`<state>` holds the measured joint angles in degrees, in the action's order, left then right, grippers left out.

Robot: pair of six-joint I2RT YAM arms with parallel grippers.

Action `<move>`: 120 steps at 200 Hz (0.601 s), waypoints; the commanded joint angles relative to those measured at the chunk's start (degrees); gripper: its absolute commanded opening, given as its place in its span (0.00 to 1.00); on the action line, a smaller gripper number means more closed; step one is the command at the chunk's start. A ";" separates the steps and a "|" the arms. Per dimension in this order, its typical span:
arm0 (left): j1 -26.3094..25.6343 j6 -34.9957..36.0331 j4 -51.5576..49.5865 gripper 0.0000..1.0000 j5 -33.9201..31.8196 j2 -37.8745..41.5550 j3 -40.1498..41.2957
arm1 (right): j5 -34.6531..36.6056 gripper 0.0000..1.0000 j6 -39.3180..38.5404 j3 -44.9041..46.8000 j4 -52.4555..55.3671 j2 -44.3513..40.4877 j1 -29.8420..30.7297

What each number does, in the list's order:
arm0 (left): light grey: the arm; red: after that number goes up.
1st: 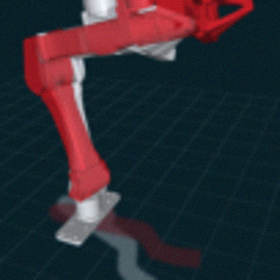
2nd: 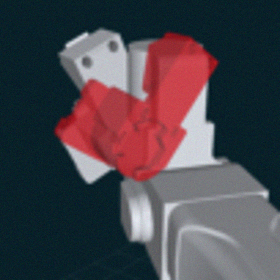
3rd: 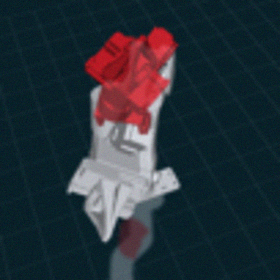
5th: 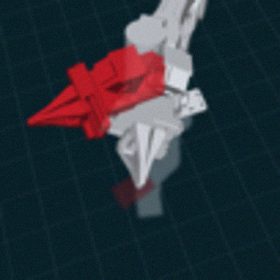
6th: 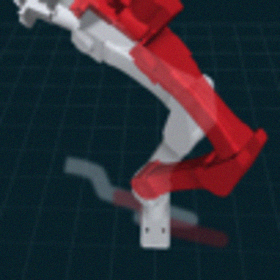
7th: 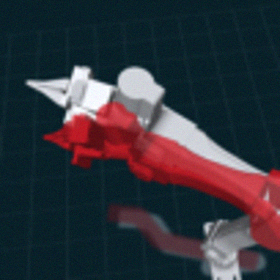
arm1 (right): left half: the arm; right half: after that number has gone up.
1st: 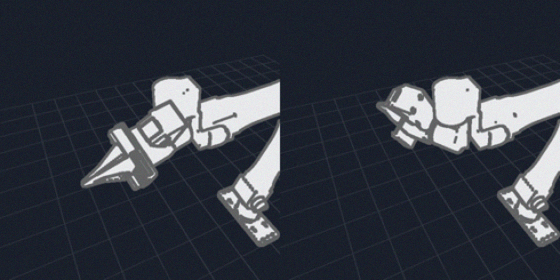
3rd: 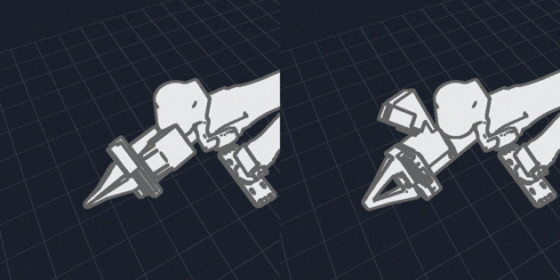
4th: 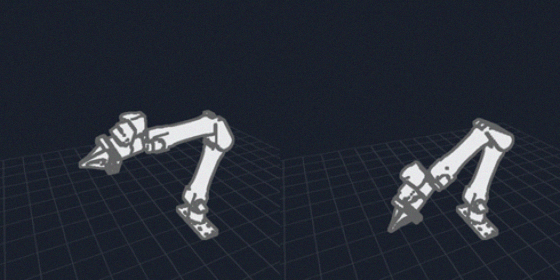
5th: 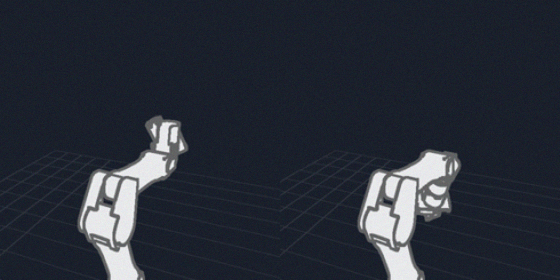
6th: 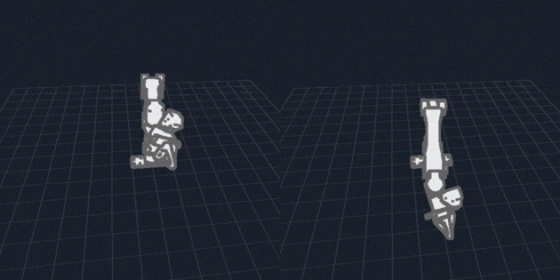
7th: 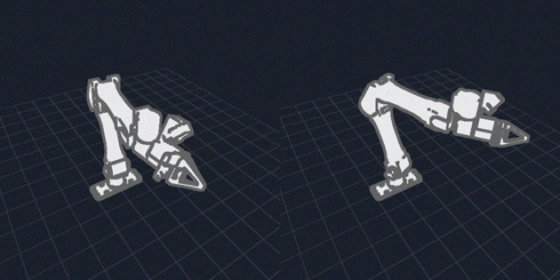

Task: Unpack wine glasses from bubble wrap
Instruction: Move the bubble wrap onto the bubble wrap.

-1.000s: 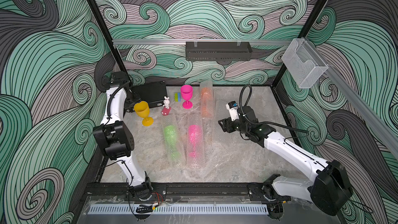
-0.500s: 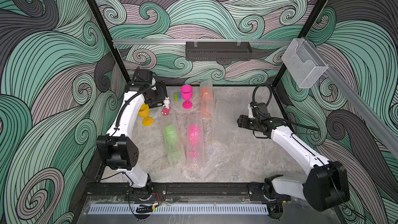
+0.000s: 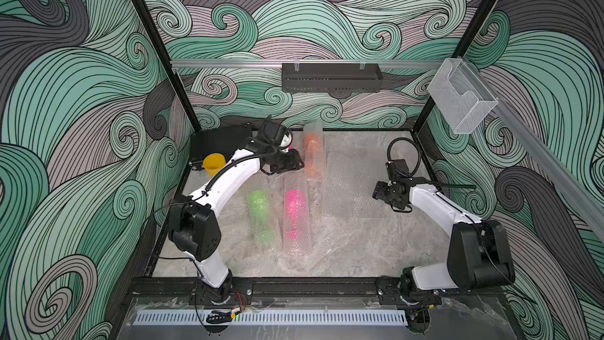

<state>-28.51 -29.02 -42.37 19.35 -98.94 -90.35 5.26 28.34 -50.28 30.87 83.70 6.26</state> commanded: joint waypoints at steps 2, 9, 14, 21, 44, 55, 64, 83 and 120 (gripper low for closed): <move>-4.58 -1.75 1.37 0.52 1.65 -5.23 -2.22 | -1.45 0.74 1.56 1.09 -0.58 2.08 -0.46; -5.77 -1.68 1.42 0.52 1.87 -6.49 -2.74 | -1.61 0.74 1.55 1.43 -0.96 2.48 -0.46; -6.41 -1.71 1.48 0.52 1.84 -7.37 -3.12 | -1.71 0.74 1.57 1.69 -1.38 2.81 -0.46; -7.39 -1.55 1.74 0.52 1.87 -8.43 -3.70 | -1.98 0.74 1.69 1.97 -1.91 3.26 -0.46; -9.55 -1.05 1.34 0.51 2.64 -12.42 -6.28 | -3.83 0.73 1.72 2.46 -3.15 5.88 -0.46; -10.51 -0.72 1.28 0.51 3.01 -14.08 -7.42 | -5.02 0.71 1.80 2.70 -3.99 7.11 -0.46; -11.15 -0.33 0.43 0.51 2.52 -15.51 -8.78 | -5.48 0.70 1.90 2.91 -4.49 7.88 -0.46; -12.14 0.68 -1.09 0.51 1.57 -18.34 -11.09 | -6.07 0.68 2.05 3.41 -5.31 8.47 -0.46; -14.87 2.83 -4.10 0.53 -0.25 -24.89 -13.24 | -8.59 0.54 2.73 4.27 -7.04 9.04 -0.37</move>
<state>-41.36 -28.36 -42.13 20.80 -119.39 -101.56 0.30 29.89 -47.64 25.80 91.53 5.80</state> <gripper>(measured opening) 0.523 0.587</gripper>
